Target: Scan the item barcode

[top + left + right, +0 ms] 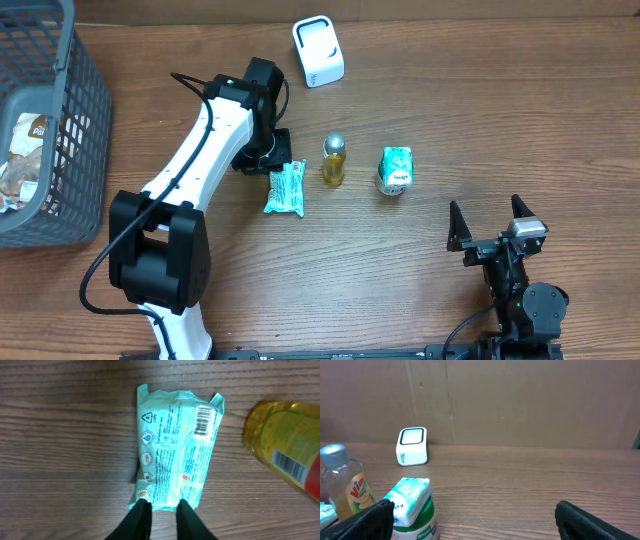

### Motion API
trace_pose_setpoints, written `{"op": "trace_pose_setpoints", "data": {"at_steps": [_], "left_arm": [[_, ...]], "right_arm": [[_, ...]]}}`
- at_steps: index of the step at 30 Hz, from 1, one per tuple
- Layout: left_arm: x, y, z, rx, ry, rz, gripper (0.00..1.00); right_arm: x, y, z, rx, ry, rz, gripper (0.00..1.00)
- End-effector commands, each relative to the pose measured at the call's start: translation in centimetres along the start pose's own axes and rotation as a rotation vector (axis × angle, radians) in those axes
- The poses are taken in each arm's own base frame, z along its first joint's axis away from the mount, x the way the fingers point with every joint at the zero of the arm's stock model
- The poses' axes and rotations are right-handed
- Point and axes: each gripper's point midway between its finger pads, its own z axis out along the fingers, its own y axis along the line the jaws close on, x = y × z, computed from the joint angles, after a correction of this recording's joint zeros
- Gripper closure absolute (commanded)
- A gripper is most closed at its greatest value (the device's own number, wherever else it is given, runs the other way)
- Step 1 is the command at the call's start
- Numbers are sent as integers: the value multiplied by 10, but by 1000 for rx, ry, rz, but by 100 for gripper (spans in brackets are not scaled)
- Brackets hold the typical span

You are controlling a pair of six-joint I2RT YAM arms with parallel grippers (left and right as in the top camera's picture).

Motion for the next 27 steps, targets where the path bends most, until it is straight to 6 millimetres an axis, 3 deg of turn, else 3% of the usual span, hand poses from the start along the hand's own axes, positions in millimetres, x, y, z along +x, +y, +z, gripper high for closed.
{"op": "trace_pose_setpoints", "data": {"at_steps": [1,5,12,17,27], "left_arm": [[11,1,13,4,44,30,81],[15,2,20,9,54,30,75],[18,-12,22,60,63,44,82],[26,-14,28,43,79,50,93],[46,-3,66,17,113,21,96]], "right_arm": [[3,-2,0,12,-1,-1,0],[3,-2,0,12,-1,-1,0],[3,-2,0,12,-1,-1,0],[3,-2,0,12,-1,-1,0],[3,-2,0,12,-1,-1,0]]}}
